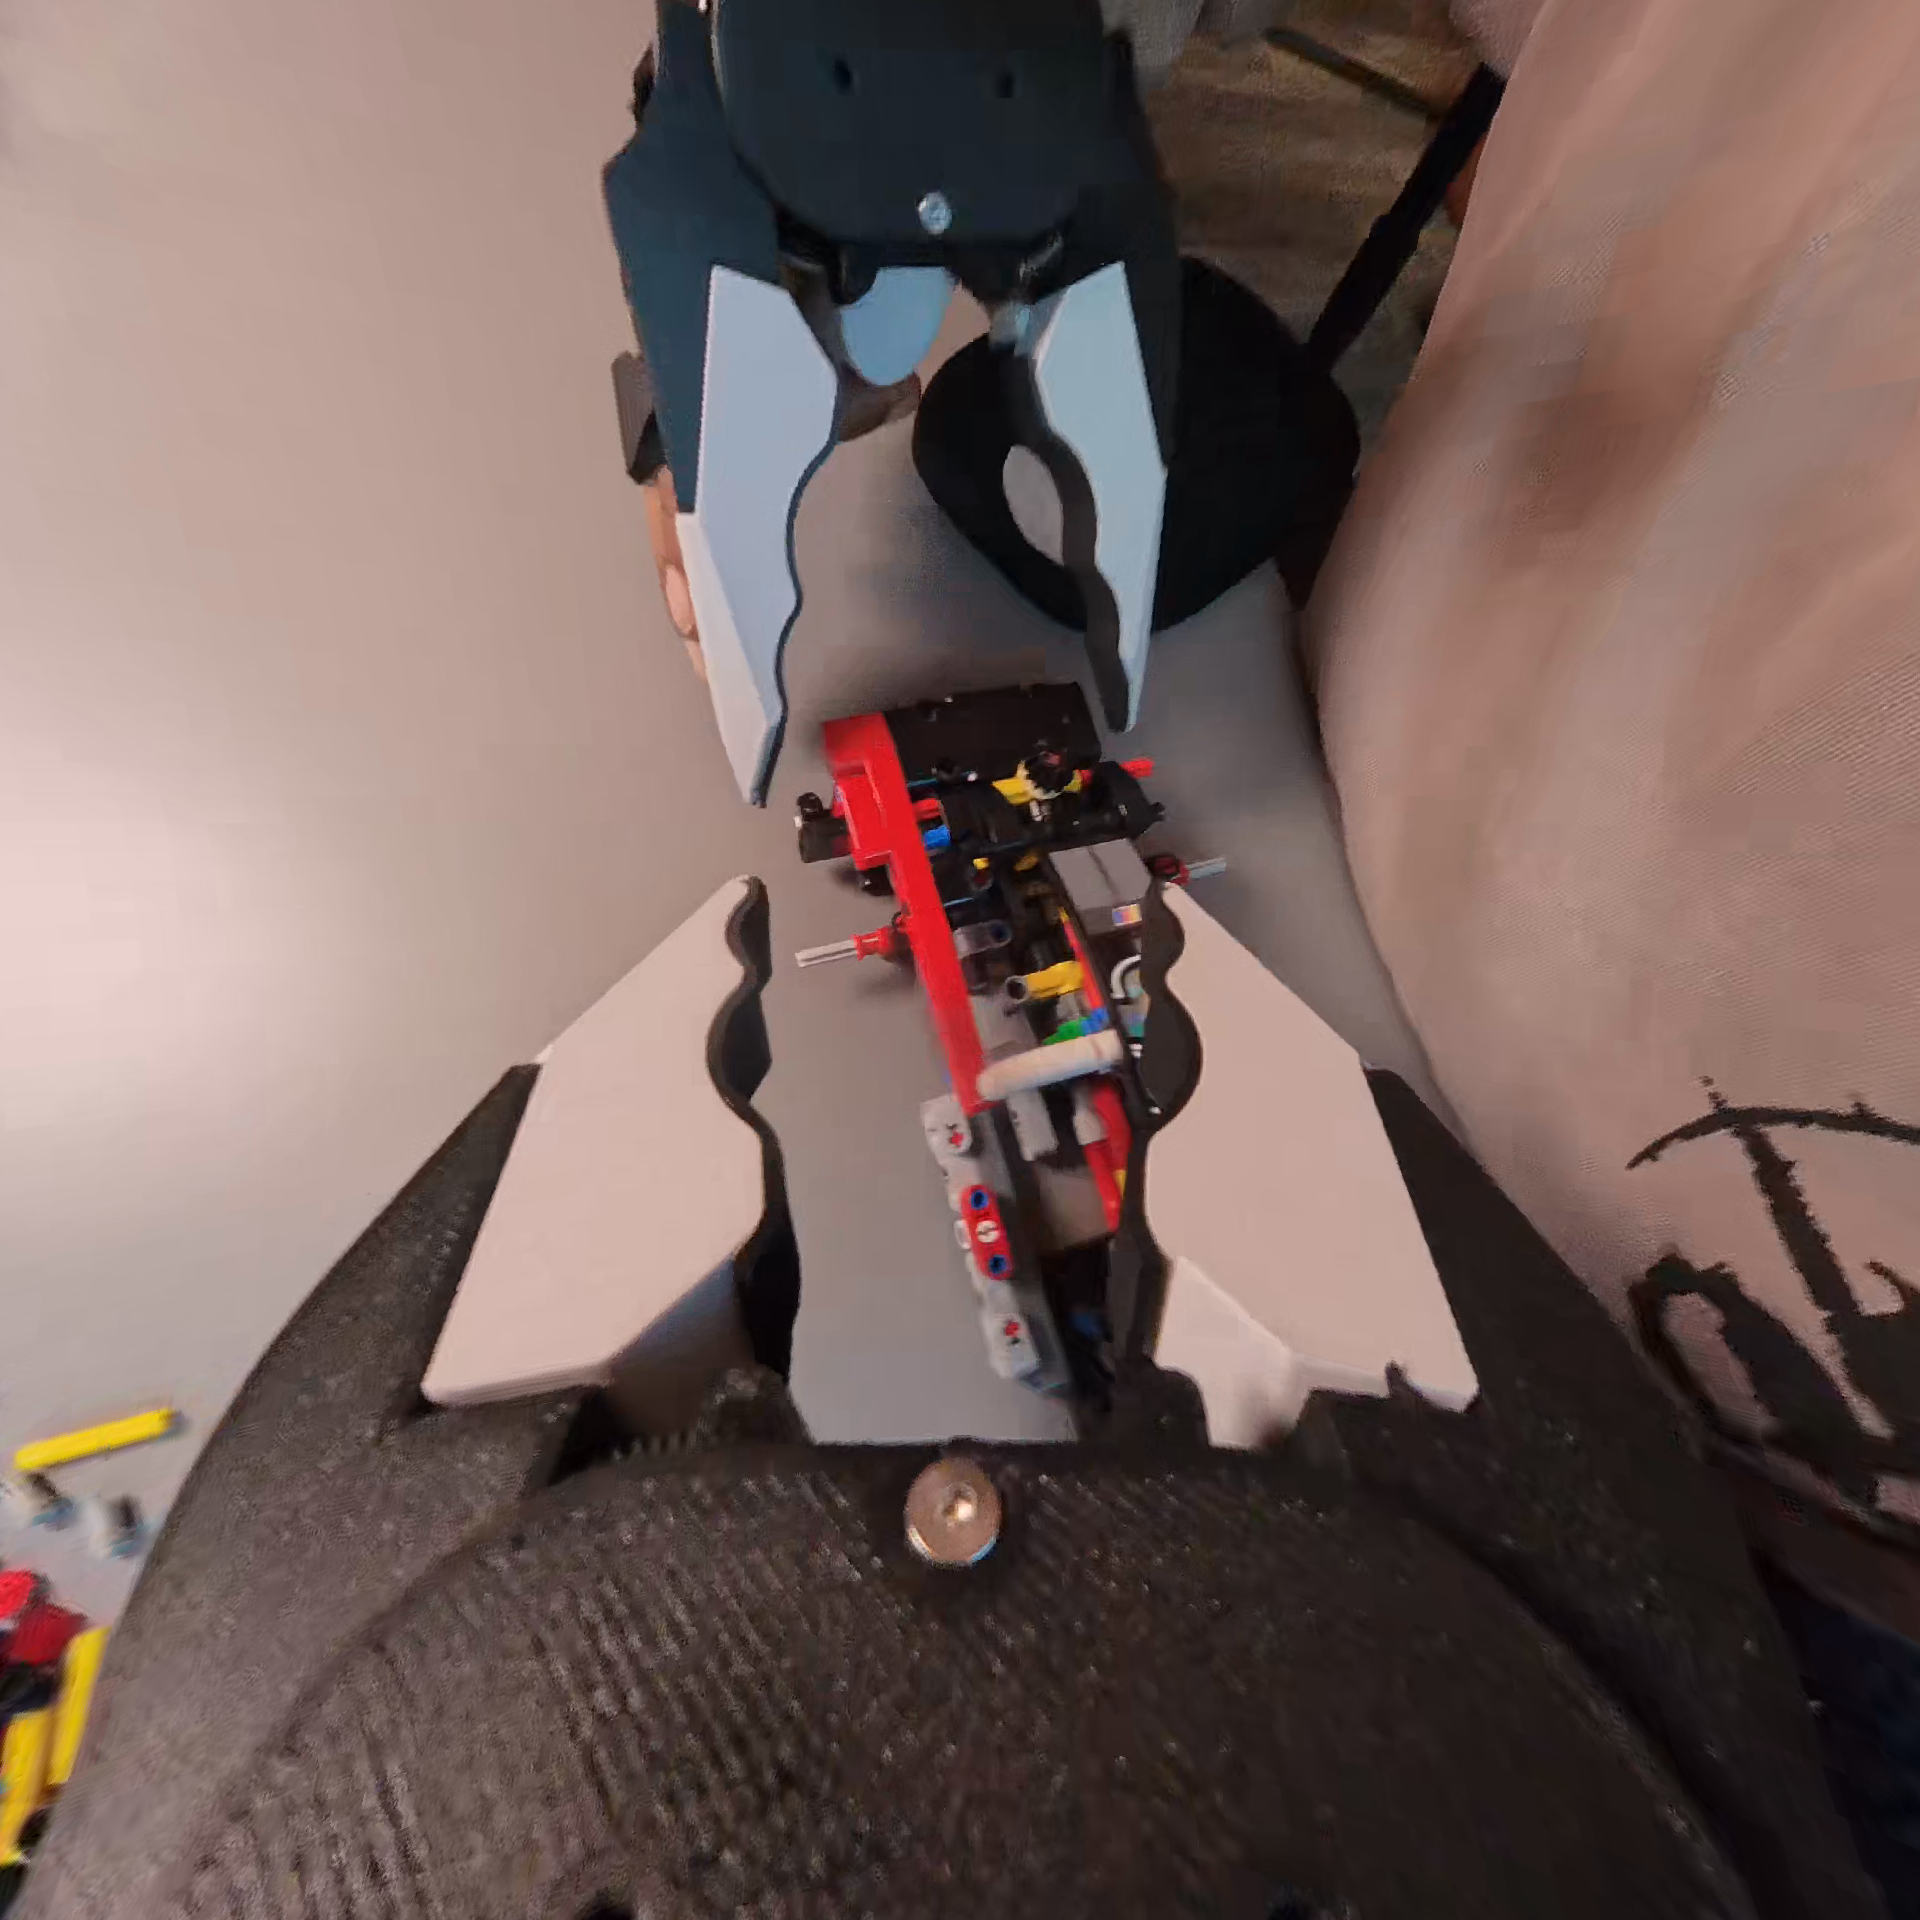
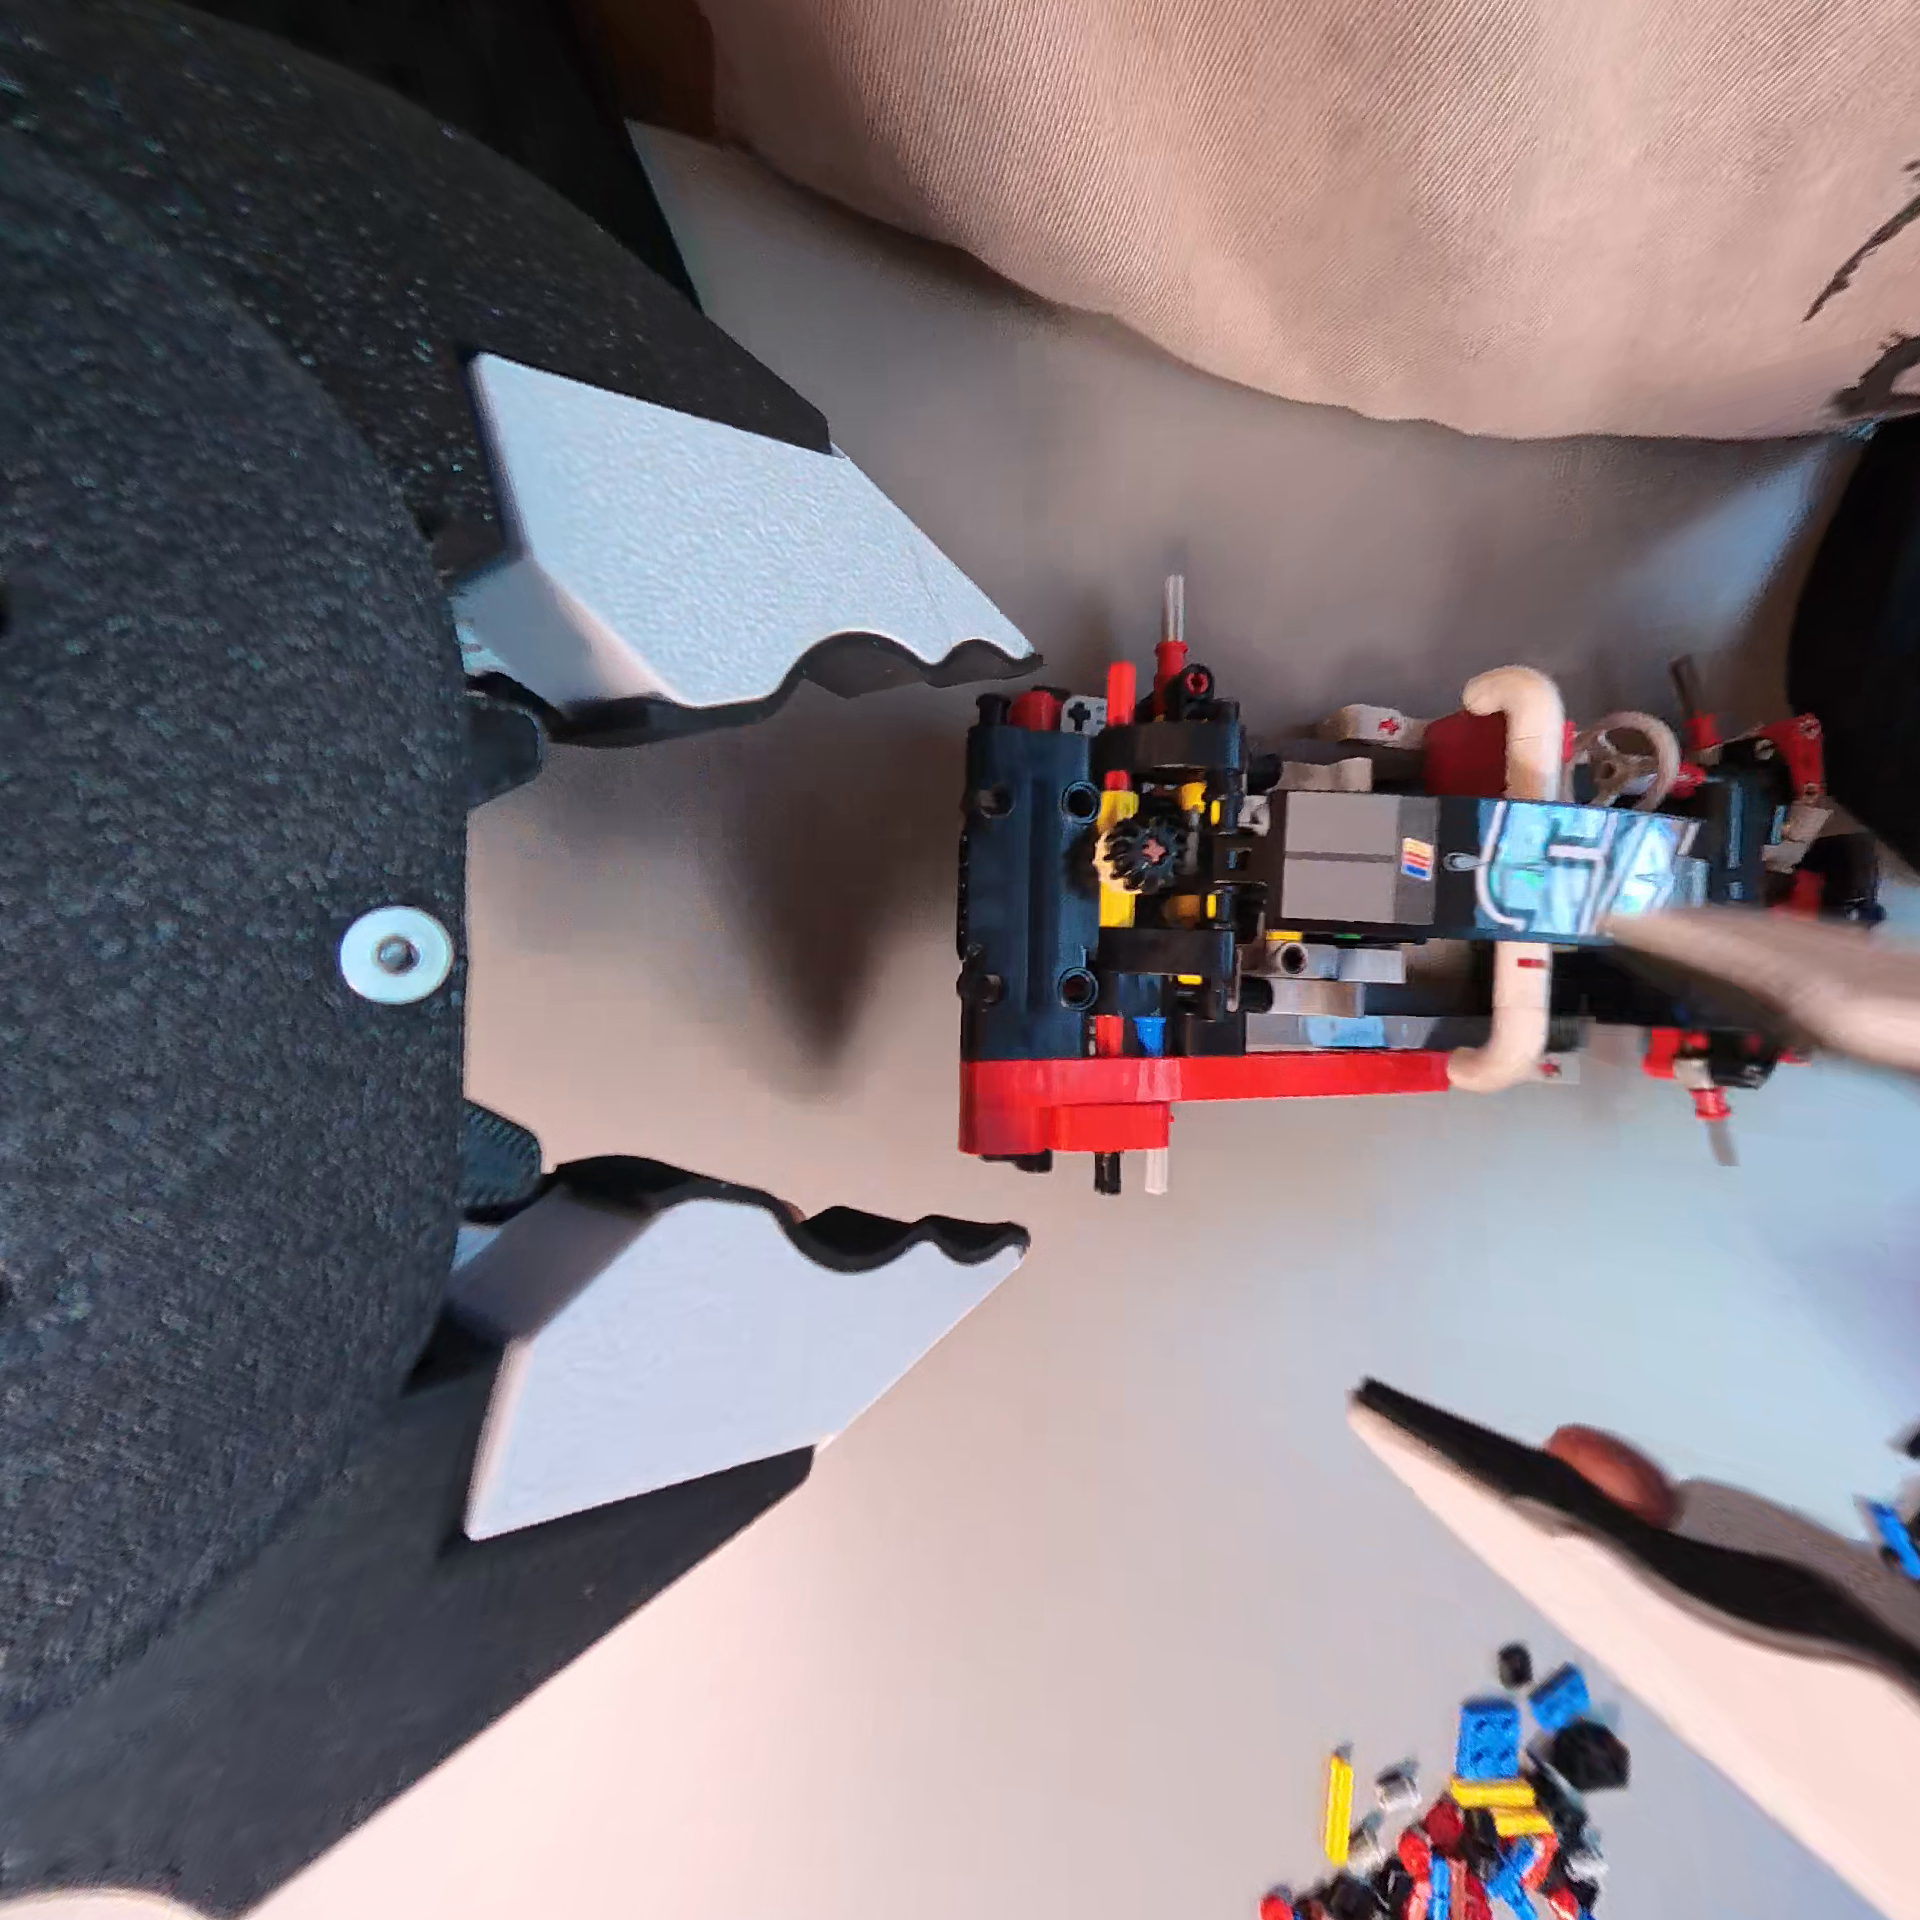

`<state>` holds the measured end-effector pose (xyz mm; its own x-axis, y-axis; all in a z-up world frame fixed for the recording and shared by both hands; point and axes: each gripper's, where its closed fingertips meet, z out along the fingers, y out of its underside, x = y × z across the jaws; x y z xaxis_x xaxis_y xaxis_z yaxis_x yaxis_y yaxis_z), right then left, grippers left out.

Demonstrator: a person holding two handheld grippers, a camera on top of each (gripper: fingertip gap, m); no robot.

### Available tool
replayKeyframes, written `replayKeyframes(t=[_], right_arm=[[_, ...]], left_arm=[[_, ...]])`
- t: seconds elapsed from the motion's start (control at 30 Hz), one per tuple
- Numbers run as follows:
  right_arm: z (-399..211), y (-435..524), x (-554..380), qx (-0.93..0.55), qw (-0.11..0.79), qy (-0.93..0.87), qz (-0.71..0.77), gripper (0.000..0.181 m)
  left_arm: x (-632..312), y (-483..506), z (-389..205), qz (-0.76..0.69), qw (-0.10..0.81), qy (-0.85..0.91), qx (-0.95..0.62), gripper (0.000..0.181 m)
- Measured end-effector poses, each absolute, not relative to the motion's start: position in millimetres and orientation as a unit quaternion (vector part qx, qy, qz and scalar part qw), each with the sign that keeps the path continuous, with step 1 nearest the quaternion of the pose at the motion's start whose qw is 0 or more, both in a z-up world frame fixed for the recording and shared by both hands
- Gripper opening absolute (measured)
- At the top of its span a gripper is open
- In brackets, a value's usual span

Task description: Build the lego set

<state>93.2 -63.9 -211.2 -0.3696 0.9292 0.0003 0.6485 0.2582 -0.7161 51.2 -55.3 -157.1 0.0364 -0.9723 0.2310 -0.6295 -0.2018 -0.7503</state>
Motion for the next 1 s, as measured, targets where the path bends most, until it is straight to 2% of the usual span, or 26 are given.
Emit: replayKeyframes(t=[0.03,0.13,0.23,0.47,0.73,1.0], right_arm=[[-214.6,-64.3,92.4,-0.514,0.220,-0.764,0.322,0.100],[-210.9,-69.8,87.7,-0.505,0.236,-0.759,0.337,0.098],[-211.2,-70.9,86.4,-0.494,0.247,-0.769,0.322,0.101],[-229.3,-74.3,91.2,-0.501,0.220,-0.769,0.330,0.107],[-228.3,-72.6,87.6,-0.494,0.251,-0.762,0.335,0.099],[-228.1,-72.0,84.4,-0.497,0.269,-0.747,0.349,0.098]], left_arm=[[51.5,-64.5,-156.1,-0.371,0.234,0.574,-0.692,0.078],[53.7,-86.5,-171.9,-0.333,0.233,0.546,-0.732,0.094],[57.8,-93.7,-189.5,-0.282,0.242,0.541,-0.755,0.101],[61.3,-91.4,-219.4,-0.185,0.230,0.557,-0.776,0.101],[61.4,-94.1,-230.5,-0.190,0.222,0.557,-0.777,0.098],[56.1,-89.3,-237.4,-0.153,0.218,0.581,-0.769,0.097]])
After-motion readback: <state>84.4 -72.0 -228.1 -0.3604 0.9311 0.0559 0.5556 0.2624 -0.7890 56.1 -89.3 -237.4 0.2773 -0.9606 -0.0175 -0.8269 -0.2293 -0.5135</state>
